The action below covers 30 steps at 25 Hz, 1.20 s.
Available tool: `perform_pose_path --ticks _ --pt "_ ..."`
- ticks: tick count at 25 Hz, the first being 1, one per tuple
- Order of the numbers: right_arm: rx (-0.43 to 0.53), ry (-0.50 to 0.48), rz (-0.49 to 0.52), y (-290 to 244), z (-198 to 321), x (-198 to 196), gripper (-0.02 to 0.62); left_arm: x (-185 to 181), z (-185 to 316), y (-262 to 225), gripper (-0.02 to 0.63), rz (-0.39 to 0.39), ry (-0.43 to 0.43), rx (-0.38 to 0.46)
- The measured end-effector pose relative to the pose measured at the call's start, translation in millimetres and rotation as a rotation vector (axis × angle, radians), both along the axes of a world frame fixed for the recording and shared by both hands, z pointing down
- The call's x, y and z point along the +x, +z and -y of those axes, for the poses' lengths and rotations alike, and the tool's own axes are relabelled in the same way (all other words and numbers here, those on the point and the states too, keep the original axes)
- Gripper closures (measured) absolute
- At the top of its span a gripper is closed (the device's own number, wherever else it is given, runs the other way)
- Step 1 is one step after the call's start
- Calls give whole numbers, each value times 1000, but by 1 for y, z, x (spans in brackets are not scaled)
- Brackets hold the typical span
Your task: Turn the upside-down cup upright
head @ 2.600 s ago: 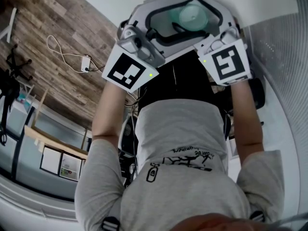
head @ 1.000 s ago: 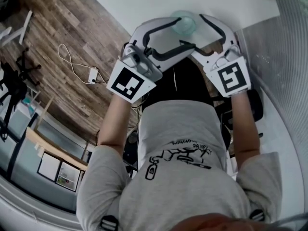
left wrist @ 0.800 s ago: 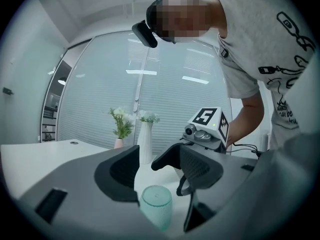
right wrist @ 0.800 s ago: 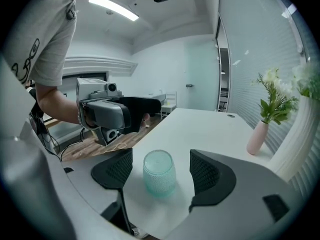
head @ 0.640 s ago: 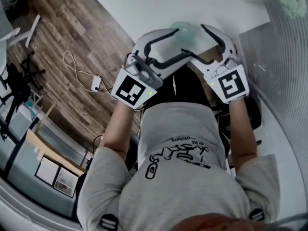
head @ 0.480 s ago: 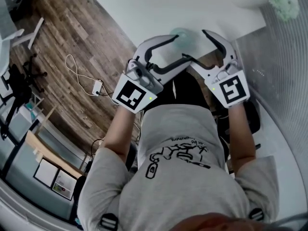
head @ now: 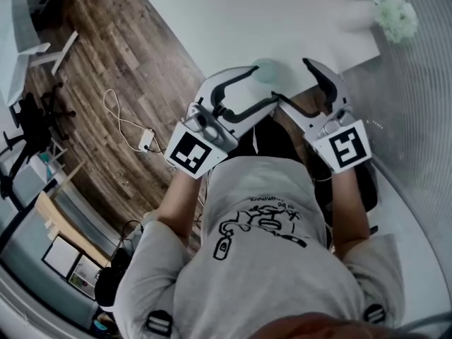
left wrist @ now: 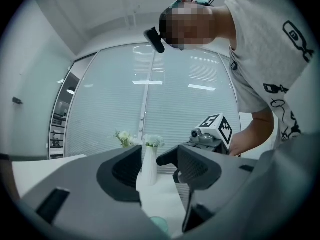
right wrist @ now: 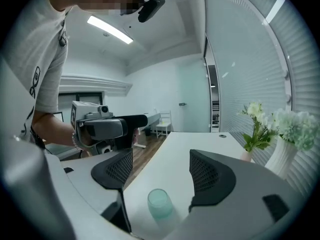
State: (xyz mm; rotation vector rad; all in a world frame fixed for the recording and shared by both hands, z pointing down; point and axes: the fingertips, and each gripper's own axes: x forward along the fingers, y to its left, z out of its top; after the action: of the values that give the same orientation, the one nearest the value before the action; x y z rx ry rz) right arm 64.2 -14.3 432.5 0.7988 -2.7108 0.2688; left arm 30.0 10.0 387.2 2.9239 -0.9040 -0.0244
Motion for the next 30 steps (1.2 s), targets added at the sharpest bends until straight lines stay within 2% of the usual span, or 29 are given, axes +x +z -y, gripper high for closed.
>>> perform_pose_path --ticks 16,24,30 --pt "105 49 101 -93 11 5 230 -10 8 -70 402 -24 -53 55" --pt "135 52 130 -123 3 7 230 -13 4 -98 407 -65 -92 56" --pt "153 57 163 -147 -1 8 232 -11 -4 -112 417 -67 -89 55"
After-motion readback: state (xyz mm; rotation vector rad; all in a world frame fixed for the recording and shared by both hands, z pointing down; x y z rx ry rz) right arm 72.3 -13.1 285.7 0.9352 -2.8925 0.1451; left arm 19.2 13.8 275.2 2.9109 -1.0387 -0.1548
